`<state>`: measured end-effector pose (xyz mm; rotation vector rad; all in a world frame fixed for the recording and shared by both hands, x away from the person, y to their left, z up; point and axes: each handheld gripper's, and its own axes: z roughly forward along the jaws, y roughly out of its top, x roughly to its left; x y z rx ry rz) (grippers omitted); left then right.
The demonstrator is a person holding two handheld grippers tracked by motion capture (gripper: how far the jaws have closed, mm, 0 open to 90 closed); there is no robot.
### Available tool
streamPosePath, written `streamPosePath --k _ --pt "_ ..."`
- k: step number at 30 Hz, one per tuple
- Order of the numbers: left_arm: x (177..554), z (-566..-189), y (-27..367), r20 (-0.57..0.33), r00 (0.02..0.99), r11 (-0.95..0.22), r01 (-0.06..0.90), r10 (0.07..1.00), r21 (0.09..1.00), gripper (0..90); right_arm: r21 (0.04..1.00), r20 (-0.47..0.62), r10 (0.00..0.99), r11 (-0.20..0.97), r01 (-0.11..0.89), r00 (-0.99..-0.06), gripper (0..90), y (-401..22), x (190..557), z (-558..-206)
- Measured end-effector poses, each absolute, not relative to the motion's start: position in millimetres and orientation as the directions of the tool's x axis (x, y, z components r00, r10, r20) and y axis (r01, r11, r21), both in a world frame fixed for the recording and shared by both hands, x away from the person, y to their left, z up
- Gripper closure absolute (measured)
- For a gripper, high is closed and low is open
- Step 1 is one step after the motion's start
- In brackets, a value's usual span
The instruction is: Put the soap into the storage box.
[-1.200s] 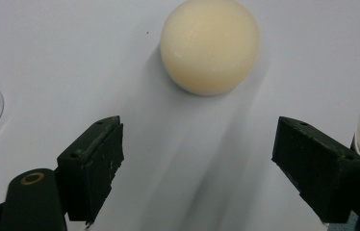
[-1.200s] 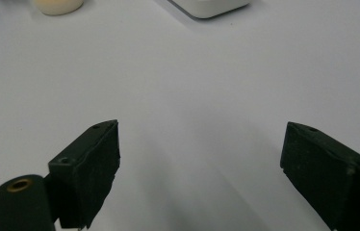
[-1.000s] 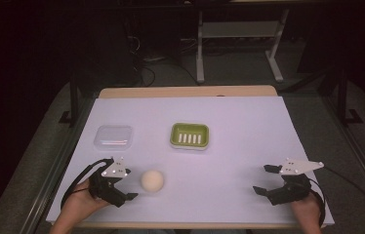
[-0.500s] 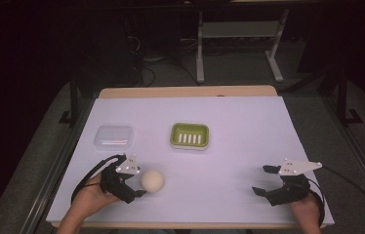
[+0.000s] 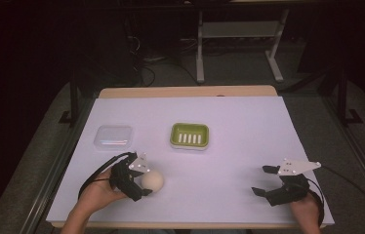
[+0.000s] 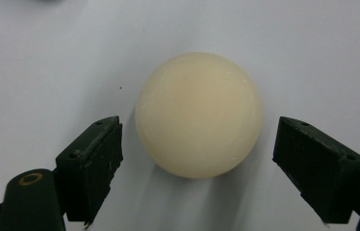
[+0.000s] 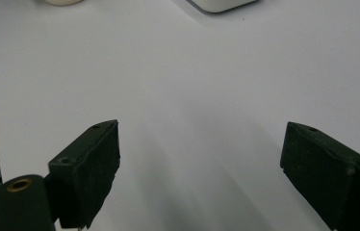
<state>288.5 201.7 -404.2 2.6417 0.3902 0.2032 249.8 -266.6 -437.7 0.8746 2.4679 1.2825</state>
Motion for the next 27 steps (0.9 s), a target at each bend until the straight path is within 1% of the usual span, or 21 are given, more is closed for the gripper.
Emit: streamPosePath --k 8,13,17,22,27 --pt "293.6 -408.9 195.8 0.040 0.951 -0.859 0.260 0.308 0.441 17.2 0.802 0.071 0.596 0.443 0.402 -0.800 13.0 -265.2 250.3 -437.8" --pt "295.4 -411.3 192.1 0.028 0.950 -0.857 0.269 0.312 0.440 17.3 0.800 0.071 0.595 0.445 0.402 -0.801 13.0 -264.8 250.3 -438.0" --pt "297.5 -412.0 189.9 0.036 0.954 -0.868 0.255 0.297 0.426 17.4 0.799 0.072 0.594 0.446 0.403 -0.801 13.0 -264.5 250.3 -438.0" --pt "299.6 -415.5 185.5 0.014 0.953 -0.869 0.270 0.303 0.415 17.7 0.799 0.072 0.592 0.447 0.401 -0.803 13.0 -264.2 250.4 -438.1" --pt "301.7 -417.4 183.3 0.011 0.956 -0.875 0.265 0.294 0.405 20.0 0.800 0.073 0.592 0.446 0.402 -0.803 13.0 -264.1 250.7 -438.2"
